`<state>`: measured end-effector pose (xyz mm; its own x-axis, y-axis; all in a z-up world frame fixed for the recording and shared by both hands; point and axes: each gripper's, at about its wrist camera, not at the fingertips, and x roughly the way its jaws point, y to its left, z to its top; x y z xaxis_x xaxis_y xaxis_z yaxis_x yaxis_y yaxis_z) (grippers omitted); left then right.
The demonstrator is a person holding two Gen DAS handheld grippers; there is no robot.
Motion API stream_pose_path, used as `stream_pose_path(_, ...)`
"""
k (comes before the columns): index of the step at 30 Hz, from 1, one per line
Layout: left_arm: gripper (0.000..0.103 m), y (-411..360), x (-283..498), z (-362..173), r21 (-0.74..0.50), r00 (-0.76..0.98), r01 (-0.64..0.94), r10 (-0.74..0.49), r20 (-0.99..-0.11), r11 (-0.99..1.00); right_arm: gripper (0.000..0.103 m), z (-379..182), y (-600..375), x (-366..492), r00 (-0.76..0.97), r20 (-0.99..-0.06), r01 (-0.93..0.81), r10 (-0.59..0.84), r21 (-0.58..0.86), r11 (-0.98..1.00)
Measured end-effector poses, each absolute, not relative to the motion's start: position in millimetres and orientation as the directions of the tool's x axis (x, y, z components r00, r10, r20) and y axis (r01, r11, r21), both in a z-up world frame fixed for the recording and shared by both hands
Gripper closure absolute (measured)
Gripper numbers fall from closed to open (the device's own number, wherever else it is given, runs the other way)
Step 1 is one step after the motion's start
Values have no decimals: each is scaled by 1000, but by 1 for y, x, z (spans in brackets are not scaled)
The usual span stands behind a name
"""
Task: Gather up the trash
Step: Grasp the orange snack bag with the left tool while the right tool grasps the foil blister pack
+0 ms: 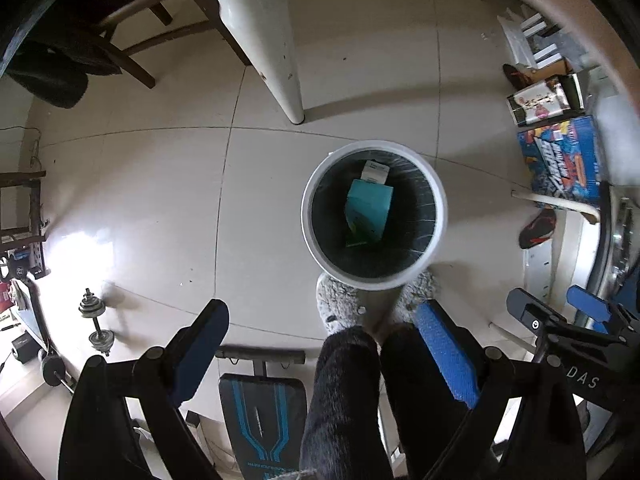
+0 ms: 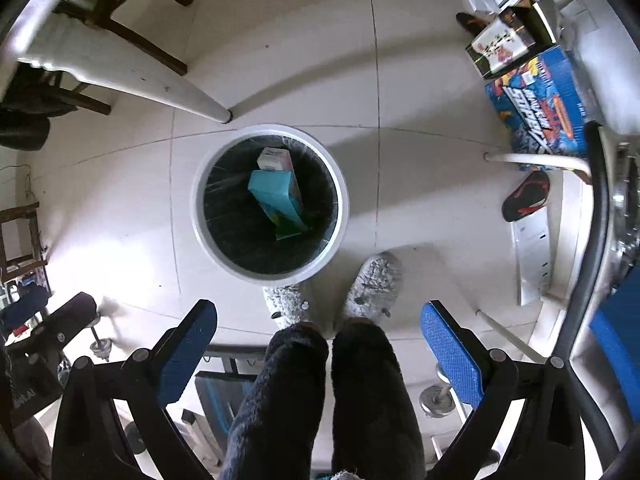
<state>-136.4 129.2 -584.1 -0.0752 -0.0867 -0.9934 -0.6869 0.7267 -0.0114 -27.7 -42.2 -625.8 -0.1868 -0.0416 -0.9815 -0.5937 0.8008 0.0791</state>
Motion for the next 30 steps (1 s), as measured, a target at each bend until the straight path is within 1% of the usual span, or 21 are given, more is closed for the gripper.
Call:
stream_pose_path(4, 6, 123, -143, -539, -20, -54, -685, -78, -995, 728, 0, -575, -45, -35, -178, -984, -599, -22, 91, 795)
stream_pose_path(13, 6, 123, -162, -426, -49, 11, -693, -58, -998, 719, 0, -439, -49, -47, -148, -987, -574, 61, 136, 808)
stream_pose_path(18, 6, 130, -154, -366, -45, 82, -689, 16, -997, 723, 0, -364, -50, -32, -106, -983, -522, 149, 183, 833)
stream_pose_path(23, 6, 141, -104, -326, -73, 180, -672, 67, -981, 737, 0, -311, -64, 22, -5, -978, -439, 209, 190, 878)
stream_pose_path(26, 6, 139, -46, -303, -80, 244, -646, 105, -964, 759, 0, -288, -83, 77, 73, -974, -358, 215, 176, 917)
stream_pose_path(30, 6, 143, 27, -290, -115, 296, -619, 95, -950, 777, 0, -274, -114, 163, 138, -972, -253, 188, 149, 956)
